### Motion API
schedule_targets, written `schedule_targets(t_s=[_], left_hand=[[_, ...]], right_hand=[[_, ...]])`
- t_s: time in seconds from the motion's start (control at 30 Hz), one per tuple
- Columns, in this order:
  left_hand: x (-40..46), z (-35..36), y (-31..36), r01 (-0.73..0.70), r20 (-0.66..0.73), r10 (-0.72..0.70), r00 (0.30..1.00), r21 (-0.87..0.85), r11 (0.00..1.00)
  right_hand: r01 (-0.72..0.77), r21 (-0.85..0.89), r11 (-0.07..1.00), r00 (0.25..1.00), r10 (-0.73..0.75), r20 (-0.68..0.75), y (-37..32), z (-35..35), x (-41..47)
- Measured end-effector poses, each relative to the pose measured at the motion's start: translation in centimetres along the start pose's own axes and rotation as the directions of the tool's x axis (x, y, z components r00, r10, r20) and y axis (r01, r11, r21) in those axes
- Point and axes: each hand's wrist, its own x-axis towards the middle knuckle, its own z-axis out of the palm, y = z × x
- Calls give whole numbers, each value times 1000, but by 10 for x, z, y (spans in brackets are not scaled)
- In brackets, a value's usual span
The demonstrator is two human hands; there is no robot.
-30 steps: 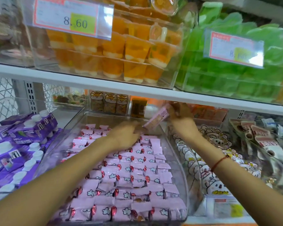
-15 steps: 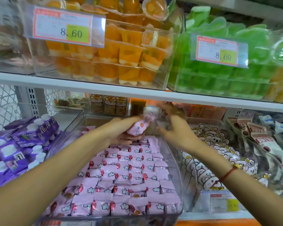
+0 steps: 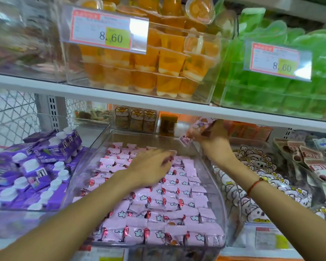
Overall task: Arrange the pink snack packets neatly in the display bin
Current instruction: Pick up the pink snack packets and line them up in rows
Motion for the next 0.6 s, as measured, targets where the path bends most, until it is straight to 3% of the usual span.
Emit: schedule_targets(t_s=[0.1,0.23,0.37,0.43,0.5,0.6], left_hand=[[3,7,-5,-16,23,13,1000,138,990],[3,9,-7,-24,28,20,999,151,988],[3,8,-7,-21,26,17,1000,143,989],[3,8,-7,-26,31,22,999,139,990],[3,8,-7,-32,33,28,999,143,989],[4,8,-7,-30,32,26,999,140,990]], right_hand=[[-56,-108,993,998,58,11,5,14,8],[-68,-286,956,974,125,188,12,20,15],[98,-543,834,949,85,302,3,19,21],[239,-672,701,889,121,442,0,17,23],[364,-715,597,774,233,588,-2,16,24],[438,-710,552,680,313,663,-5,16,27]])
